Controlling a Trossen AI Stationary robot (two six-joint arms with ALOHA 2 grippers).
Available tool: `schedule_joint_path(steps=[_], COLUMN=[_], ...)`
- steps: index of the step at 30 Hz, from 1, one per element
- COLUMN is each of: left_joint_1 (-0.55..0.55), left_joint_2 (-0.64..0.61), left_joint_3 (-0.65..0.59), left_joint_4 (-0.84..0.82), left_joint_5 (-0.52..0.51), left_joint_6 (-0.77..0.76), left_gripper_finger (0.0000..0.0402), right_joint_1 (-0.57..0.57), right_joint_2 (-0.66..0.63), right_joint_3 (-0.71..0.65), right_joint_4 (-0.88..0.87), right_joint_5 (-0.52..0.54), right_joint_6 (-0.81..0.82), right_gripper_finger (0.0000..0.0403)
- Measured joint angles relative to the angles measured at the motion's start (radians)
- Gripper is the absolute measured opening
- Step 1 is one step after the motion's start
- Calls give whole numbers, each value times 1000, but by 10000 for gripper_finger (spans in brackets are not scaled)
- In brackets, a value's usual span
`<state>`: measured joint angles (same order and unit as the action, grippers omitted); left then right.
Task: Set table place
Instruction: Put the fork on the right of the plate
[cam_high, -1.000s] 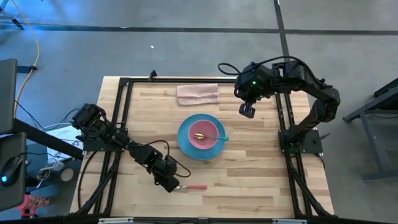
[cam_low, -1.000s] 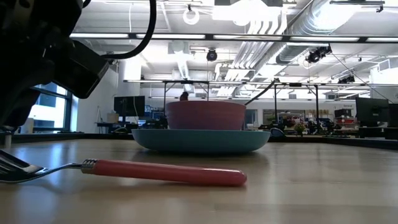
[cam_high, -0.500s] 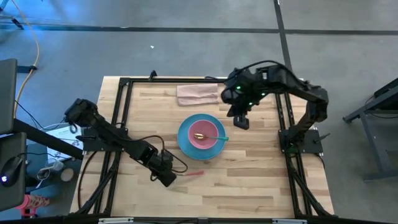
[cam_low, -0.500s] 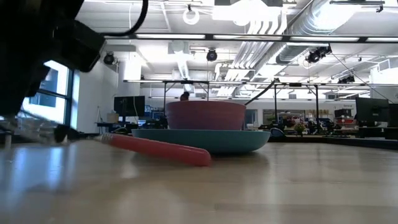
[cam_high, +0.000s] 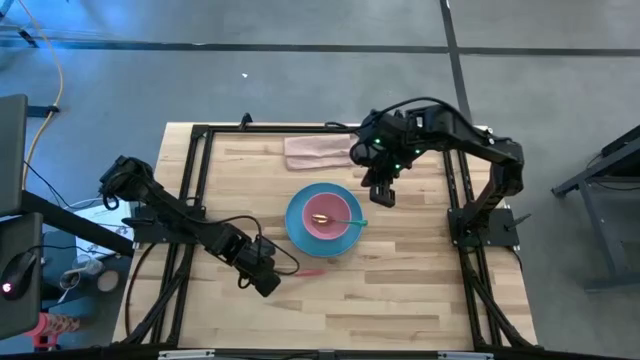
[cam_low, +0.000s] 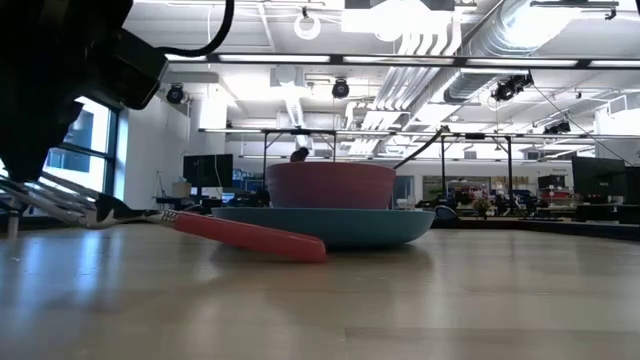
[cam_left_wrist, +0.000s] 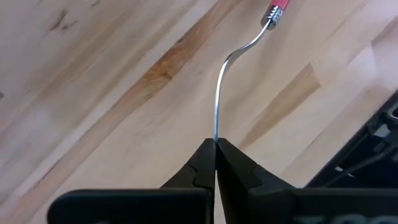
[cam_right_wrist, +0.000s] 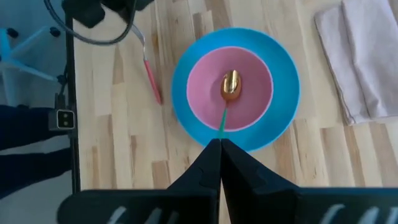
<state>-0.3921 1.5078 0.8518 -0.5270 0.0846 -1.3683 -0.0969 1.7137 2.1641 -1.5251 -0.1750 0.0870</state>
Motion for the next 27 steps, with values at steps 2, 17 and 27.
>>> schedule_joint_path(steps=[2,17,27], left_joint_1=[0,0,0], left_joint_2=[0,-1,-1], left_joint_3=[0,127,359], left_joint_4=[-3,-67,-343], left_joint_5=[0,-10,-131], left_joint_6=[0,37,82], left_gripper_finger=[0,0,0], right_joint_1=[6,67,111], right_joint_2=[5,10,10], right_joint_3=[-17,-611,-662], right_joint_4=[7,606,786], right_joint_5=[-23,-418,-436], right_joint_6=[-6,34,58], right_gripper_finger=[0,24,91])
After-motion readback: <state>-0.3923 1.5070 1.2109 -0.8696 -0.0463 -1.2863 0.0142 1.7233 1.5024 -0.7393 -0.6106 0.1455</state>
